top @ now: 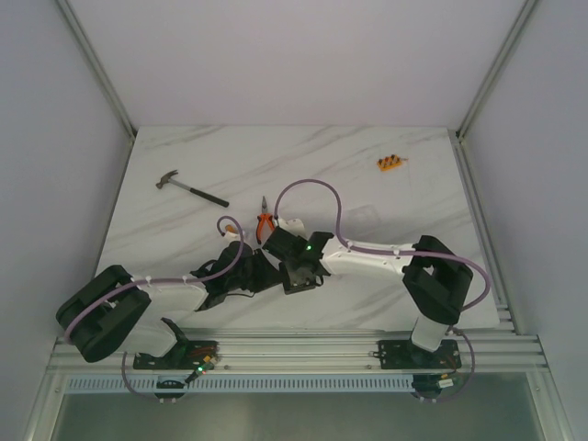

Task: Snap on the fuse box
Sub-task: Install the fuse at the fuse box base.

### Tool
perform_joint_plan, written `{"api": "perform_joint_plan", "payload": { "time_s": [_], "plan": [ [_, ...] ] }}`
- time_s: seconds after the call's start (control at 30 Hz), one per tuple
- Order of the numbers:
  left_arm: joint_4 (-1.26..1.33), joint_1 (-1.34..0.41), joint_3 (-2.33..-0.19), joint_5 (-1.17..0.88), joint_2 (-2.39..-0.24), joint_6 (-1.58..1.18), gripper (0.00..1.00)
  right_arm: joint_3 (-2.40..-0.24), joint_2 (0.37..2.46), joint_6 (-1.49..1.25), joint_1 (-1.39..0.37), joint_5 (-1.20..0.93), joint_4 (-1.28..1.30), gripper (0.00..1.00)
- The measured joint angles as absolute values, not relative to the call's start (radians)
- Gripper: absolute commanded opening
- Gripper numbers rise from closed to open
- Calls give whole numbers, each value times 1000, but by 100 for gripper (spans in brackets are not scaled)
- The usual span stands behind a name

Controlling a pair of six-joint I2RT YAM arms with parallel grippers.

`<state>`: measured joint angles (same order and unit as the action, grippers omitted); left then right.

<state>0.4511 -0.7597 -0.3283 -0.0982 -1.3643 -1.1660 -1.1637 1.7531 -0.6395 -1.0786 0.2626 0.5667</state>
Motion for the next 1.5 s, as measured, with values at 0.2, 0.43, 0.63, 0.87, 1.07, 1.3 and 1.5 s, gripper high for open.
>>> {"api": "perform_joint_plan", "payload": {
  "time_s": [0.2, 0.43, 0.63, 0.87, 1.07, 1.3, 1.5],
  "plan": [
    [452, -760, -328, -100, -1366, -1166, 31, -1124, 1741, -646, -1075, 265, 525, 0],
    [453, -760, -328, -100, -1367, -1166, 31, -1126, 1749, -636, -1079, 267, 520, 0],
    [453, -760, -328, -100, -1365, -1169, 31, -1179, 1778, -598, -1088, 282, 570, 1],
    [450, -761, -328, -97, -1360, -1169, 33, -1207, 1778, -580, -1089, 281, 603, 17],
    [450, -762, -328, -96, -1359, -1169, 33, -1214, 1776, -579, -1088, 281, 613, 25],
    [450, -762, -328, -97, -1359, -1169, 33, -1219, 1741, -585, -1086, 281, 617, 27],
    [450, -762, -328, -97, -1359, -1169, 33, -1219, 1734, -595, -1076, 269, 616, 19]
  ]
}}
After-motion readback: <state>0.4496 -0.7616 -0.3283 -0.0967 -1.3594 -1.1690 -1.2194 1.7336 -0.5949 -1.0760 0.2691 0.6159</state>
